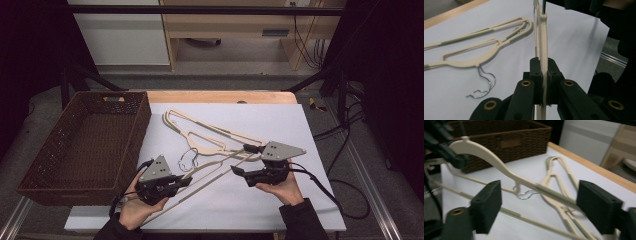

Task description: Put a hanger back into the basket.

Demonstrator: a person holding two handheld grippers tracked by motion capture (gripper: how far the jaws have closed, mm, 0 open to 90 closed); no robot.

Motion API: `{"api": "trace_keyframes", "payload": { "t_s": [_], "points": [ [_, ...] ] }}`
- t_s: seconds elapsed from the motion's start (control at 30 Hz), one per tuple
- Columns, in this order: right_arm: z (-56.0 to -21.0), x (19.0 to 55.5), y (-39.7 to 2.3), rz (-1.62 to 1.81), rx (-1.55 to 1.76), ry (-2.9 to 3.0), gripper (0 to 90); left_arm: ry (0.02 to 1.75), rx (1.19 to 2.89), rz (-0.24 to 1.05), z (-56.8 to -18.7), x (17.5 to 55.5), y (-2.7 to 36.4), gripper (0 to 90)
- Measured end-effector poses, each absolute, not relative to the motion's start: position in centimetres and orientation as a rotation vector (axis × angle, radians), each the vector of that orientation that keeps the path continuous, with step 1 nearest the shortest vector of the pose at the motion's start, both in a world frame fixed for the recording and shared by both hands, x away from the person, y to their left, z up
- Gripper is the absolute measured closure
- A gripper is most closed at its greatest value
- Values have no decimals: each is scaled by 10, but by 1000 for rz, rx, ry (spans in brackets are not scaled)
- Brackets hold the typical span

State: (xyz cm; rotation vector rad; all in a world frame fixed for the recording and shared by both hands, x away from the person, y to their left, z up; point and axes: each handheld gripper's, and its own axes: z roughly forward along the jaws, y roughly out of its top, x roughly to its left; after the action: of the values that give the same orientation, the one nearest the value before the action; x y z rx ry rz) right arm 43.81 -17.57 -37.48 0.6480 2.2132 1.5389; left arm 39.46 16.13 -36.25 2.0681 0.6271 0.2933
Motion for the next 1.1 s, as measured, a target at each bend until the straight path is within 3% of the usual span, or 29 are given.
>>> {"api": "trace_keyframes", "payload": {
  "t_s": [0.1,0.57,0.83,1.1],
  "points": [
    [-374,439,-190,1547,751,2137,111,653,2047,303,-357,395,167,860],
    [-378,439,-229,1531,974,1965,70,651,1935,389,-293,393,203,860],
    [-377,436,-232,1512,981,1953,45,629,1956,439,-251,412,226,860],
    [-377,435,-233,1497,986,1952,33,675,2004,496,-246,443,257,860]
  ]
}}
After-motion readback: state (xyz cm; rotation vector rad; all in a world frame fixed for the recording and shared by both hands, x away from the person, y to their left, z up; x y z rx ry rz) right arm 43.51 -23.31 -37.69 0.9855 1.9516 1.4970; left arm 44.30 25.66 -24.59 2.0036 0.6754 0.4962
